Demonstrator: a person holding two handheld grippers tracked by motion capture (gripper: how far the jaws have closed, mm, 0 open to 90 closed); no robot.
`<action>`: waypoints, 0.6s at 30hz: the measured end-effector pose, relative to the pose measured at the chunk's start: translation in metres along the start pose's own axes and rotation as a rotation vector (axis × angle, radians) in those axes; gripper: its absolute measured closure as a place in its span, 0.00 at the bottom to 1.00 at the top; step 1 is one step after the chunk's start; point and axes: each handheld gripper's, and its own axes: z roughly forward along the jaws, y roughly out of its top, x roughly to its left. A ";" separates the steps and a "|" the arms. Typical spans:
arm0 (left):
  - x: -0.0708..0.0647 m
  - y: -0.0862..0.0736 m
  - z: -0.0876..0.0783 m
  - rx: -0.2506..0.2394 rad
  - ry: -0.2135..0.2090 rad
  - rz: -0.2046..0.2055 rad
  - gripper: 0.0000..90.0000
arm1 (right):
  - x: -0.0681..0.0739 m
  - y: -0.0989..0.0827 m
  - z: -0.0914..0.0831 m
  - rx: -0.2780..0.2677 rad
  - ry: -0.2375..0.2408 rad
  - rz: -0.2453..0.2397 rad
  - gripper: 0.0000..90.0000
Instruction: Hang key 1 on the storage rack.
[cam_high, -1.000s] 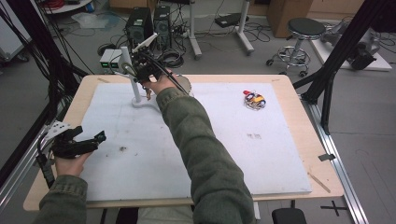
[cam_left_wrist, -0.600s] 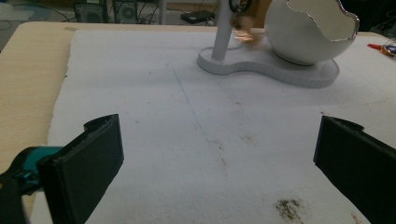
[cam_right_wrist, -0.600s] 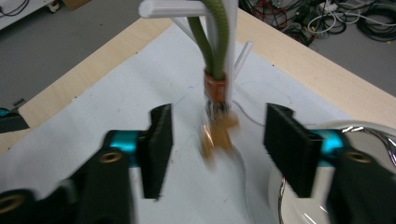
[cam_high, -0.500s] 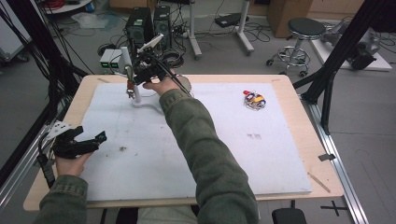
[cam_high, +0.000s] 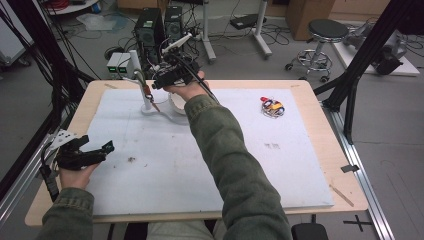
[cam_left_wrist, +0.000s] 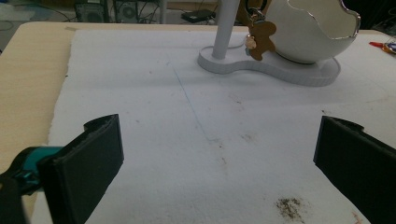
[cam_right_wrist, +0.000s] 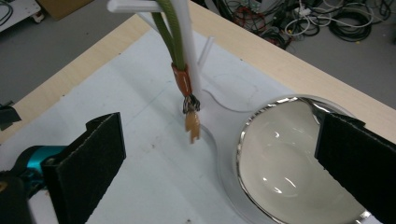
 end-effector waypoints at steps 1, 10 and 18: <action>0.000 0.000 0.000 0.000 0.000 0.001 0.02 | -0.002 -0.002 -0.003 -0.003 0.001 0.008 0.01; 0.000 0.000 0.000 0.001 0.000 0.000 0.02 | -0.018 -0.014 -0.025 -0.018 -0.018 0.021 0.01; -0.001 0.000 -0.001 0.002 0.001 0.002 0.02 | -0.031 -0.032 -0.040 -0.027 -0.028 0.012 0.01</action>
